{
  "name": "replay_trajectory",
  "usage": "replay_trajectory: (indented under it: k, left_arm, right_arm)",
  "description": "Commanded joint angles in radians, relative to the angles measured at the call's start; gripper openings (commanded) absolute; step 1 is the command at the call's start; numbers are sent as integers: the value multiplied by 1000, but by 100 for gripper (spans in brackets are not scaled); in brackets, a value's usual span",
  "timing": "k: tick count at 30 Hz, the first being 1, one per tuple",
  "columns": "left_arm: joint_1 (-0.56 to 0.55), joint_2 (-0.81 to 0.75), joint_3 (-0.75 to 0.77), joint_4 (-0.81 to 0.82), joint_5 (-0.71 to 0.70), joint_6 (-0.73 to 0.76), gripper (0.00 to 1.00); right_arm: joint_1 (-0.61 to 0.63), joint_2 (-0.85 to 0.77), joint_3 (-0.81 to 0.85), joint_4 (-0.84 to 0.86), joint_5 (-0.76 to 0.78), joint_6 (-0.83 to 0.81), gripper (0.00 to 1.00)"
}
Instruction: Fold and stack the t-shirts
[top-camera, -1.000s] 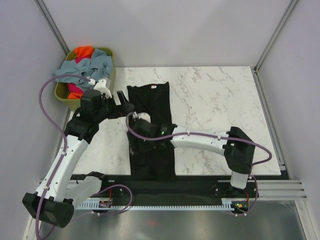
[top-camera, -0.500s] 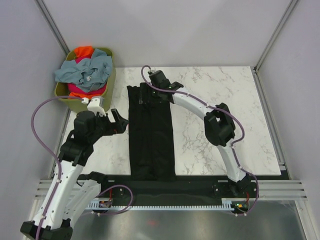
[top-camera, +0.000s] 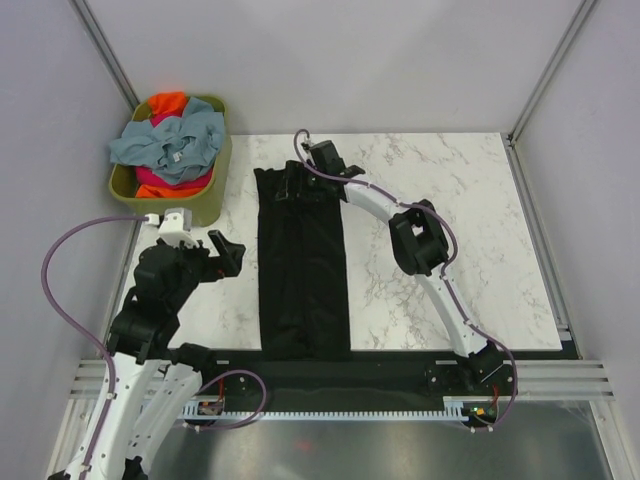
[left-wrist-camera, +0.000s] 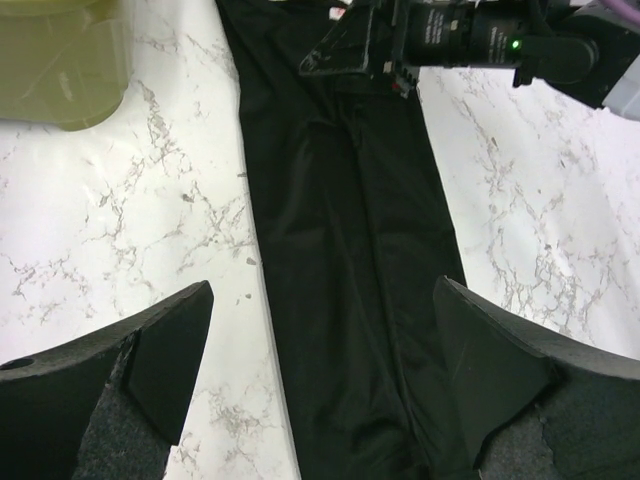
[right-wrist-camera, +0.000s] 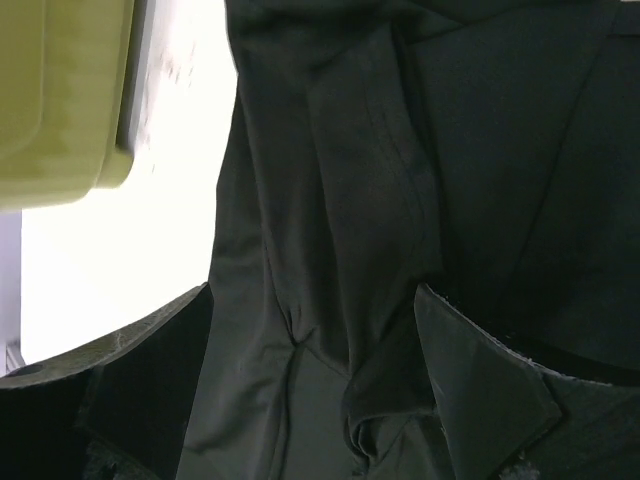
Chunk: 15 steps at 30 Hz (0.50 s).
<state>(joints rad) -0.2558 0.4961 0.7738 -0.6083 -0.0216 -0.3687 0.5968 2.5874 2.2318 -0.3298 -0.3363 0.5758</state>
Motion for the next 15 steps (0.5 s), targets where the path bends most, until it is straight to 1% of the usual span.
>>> replay_trajectory:
  k: [1, 5, 7, 8, 9, 12, 15]
  left_arm:
    - [-2, 16, -7, 25, -5, 20, 99]
    - [-2, 32, -7, 25, 5, 22, 99]
    - [-2, 36, -5, 25, 6, 22, 99]
    - [-2, 42, -7, 25, 8, 24, 98]
    - [-2, 44, -8, 25, 8, 24, 98]
    - [-2, 58, -7, 27, 15, 25, 98]
    - [-2, 71, -7, 27, 17, 27, 98]
  right_arm:
    - [-84, 68, 3, 9, 31, 22, 91]
    - [-141, 112, 12, 8, 42, 15, 91]
    - [-169, 137, 63, 6, 33, 10, 91]
    - [-176, 176, 92, 8, -10, 10, 91]
    - [-183, 204, 170, 8, -42, 12, 92]
    - [-204, 309, 314, 14, -162, 24, 93]
    - [-209, 324, 295, 119, -257, 33, 96]
